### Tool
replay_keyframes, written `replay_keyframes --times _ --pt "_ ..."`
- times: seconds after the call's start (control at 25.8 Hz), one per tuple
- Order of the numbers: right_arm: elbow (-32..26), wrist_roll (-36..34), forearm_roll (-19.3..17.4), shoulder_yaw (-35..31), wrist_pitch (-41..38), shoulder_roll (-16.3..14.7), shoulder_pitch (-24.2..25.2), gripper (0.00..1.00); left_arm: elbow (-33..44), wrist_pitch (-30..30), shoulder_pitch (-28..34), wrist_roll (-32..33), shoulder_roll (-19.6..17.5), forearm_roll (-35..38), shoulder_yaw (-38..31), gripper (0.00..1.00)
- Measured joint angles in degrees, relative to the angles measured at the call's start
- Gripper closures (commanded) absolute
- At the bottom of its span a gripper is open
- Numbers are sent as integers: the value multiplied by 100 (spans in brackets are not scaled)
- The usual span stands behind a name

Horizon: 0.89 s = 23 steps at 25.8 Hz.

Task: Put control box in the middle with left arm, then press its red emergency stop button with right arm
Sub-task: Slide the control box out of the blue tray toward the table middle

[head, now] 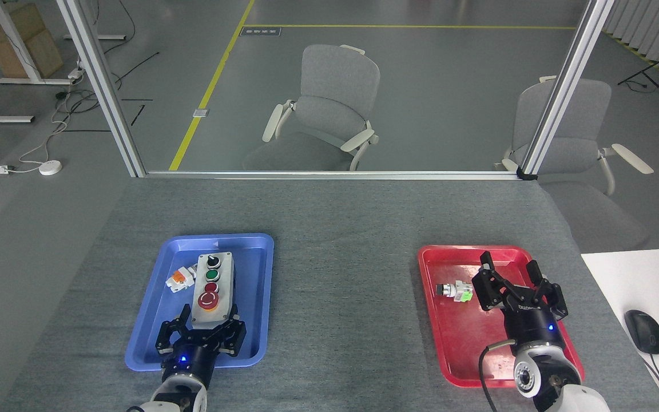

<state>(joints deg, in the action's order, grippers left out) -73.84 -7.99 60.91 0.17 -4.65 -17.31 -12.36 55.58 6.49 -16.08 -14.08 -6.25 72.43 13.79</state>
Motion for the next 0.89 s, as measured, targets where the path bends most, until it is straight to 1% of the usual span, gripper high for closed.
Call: replay_keyframes --times 0.19,0.35,0.5,0.58,0.62,0.66,0.74,0.77,0.81,0.89 --pt "0 -7 0 0 0 -1 -1 0 -292 38 -137 0 67 -3 0 2" --pt "0 -24 0 0 0 5 4 0 -841 45 -379 -90 212 39 4 2" --pt "0 -29 0 0 0 17 5 0 -1209 47 -545 -184 293 42 7 2" --pt "0 -33 0 0 0 28 5 0 -1275 62 -578 -218 315 13 -3 5" --pt "0 -34 0 0 0 36 6 0 -1290 76 -591 -256 328 0 -12 9" --pt "0 -35 0 0 -3 39 6 0 -1302 91 -607 -292 338 -11 -18 17" --pt "1 -36 0 0 -4 47 6 0 -1328 114 -644 -333 351 -33 -30 38" --pt "0 -36 0 0 -4 48 6 0 -1347 112 -655 -346 352 -55 -33 52" --pt "1 -36 0 0 -4 49 6 0 -1373 113 -668 -371 359 -86 -36 60" --pt "1 -37 0 0 -4 51 6 0 -1428 105 -691 -408 345 -157 -41 68"
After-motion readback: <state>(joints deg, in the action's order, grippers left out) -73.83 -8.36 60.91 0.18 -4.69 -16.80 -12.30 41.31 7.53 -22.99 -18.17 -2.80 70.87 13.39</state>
